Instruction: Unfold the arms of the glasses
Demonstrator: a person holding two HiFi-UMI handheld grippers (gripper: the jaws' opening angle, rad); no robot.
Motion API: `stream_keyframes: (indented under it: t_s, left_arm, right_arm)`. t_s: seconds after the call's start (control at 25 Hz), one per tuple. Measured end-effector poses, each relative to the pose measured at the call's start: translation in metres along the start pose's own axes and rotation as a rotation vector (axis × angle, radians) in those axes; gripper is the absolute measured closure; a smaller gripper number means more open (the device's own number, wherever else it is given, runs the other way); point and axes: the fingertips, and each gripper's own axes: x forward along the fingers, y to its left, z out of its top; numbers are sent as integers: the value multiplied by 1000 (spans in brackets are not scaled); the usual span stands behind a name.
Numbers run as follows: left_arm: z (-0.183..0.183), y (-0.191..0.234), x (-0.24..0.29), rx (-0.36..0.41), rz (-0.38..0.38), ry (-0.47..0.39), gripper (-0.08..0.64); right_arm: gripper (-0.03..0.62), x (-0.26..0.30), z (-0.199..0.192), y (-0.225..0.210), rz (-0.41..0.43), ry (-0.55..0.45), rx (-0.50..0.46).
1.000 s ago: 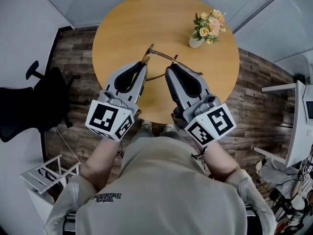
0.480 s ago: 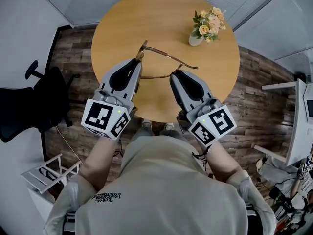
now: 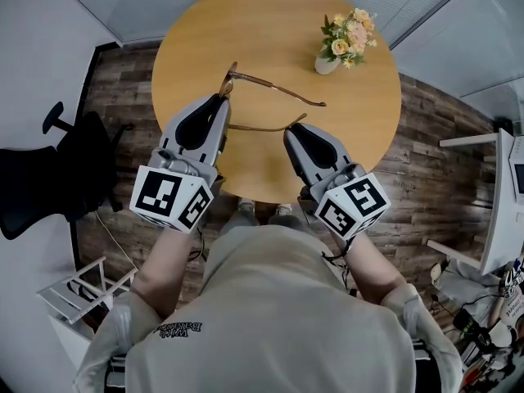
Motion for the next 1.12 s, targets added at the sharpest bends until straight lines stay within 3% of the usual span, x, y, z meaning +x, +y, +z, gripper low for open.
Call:
stream_keyframes:
  t_s: [0.64, 0.84, 1.12]
  left_arm:
    - [-5, -1, 1, -10, -8, 14, 515]
    - [-10, 1, 4, -60, -13, 8, 517]
    - [-5, 6, -5, -50, 8, -6, 518]
  right_arm:
    - [535, 8, -53, -15, -14, 130, 59]
    - [535, 9, -56, -16, -4, 145, 56]
    - [535, -2, -37, -13, -17, 104, 11]
